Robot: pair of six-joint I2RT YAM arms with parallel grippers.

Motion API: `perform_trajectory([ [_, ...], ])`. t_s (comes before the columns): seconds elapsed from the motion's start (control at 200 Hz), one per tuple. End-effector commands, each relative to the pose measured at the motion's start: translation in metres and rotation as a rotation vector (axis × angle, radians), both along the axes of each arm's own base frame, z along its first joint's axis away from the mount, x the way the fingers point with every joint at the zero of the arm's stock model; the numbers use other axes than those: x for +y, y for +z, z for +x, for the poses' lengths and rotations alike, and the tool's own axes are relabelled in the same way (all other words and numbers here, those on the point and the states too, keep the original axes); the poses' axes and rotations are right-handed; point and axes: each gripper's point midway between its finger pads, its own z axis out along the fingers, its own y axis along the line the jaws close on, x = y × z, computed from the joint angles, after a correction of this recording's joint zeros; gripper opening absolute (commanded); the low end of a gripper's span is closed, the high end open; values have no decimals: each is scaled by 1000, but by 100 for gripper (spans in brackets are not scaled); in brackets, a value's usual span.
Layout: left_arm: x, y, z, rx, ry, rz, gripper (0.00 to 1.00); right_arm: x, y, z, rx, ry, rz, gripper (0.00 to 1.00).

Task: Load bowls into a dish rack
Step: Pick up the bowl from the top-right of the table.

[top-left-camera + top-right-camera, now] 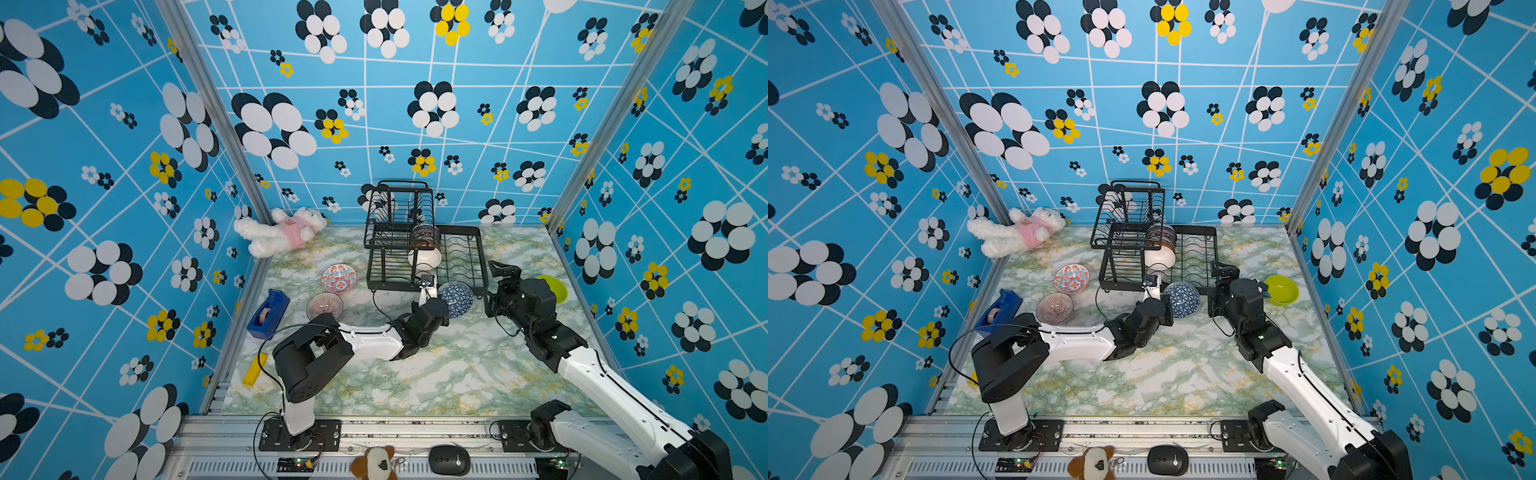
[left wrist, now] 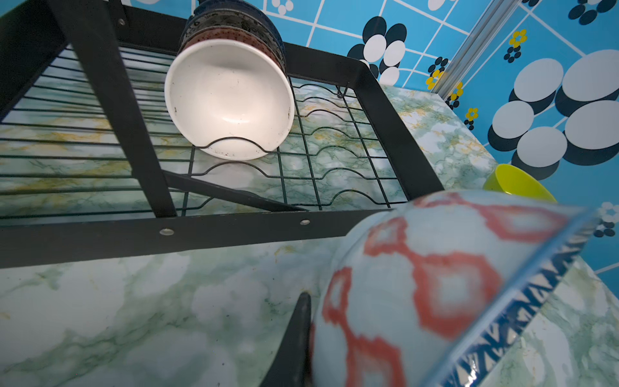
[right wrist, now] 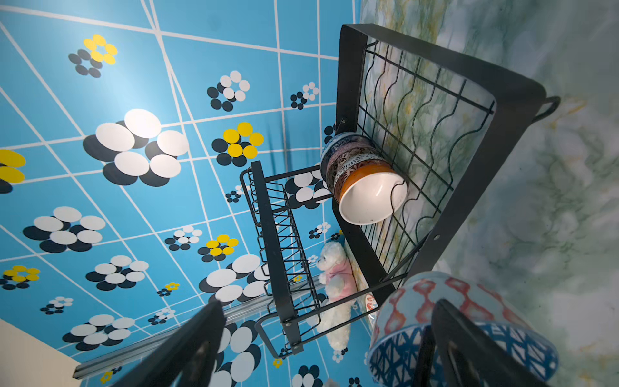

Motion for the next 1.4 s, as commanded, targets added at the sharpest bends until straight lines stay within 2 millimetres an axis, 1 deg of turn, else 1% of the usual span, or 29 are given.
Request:
perform_trajectory([
  [0.0, -16, 39, 9, -124, 3, -43, 0, 0, 9, -4, -22, -49, 63, 99],
  [0.05, -17, 41, 9, -137, -1, -35, 0, 4, 10, -4, -22, -49, 91, 99],
  [0.175, -22, 50, 8, -167, -19, -34, 0, 14, 5, 1, -18, -36, 119, 99],
  [0.32, -30, 57, 2, -207, -50, -22, 0, 15, 2, 10, -21, -55, 125, 99],
  [0.43, -34, 61, -2, -234, -68, -3, 0, 15, 3, 16, -30, -74, 133, 91],
  [0.61, -37, 64, -5, -252, -84, 7, 0, 22, 10, 24, -46, -63, 166, 84],
  [0.63, -37, 65, -4, -252, -83, 5, 0, 22, 11, 25, -49, -64, 164, 82],
  [0.675, -38, 65, -5, -253, -89, 6, 0, 20, 12, 24, -53, -73, 159, 74],
  [0.765, -41, 66, -8, -263, -103, 6, 0, 15, 12, 24, -59, -95, 158, 63],
  [0.86, -46, 71, -12, -284, -127, 3, 0, 15, 12, 26, -78, -104, 187, 59],
  [0.875, -48, 64, -12, -281, -132, 15, 0, 16, 12, 27, -80, -102, 192, 58],
  [1.0, -62, 62, -18, -319, -166, 59, 0, 17, 10, 29, -101, -105, 240, 49],
  [1.1, -70, 64, -20, -343, -183, 83, 0, 13, 4, 28, -101, -119, 251, 38],
  [1.125, -71, 65, -20, -344, -184, 85, 0, 10, 2, 28, -98, -127, 249, 35],
  [1.27, -73, 67, -20, -354, -196, 90, 0, 0, 1, 30, -118, -132, 248, 6],
  [1.31, -75, 68, -22, -359, -207, 93, 2, -1, 2, 31, -128, -123, 253, 0],
  [1.395, -76, 72, -22, -363, -210, 92, 9, -3, 3, 34, -153, -112, 271, 0],
])
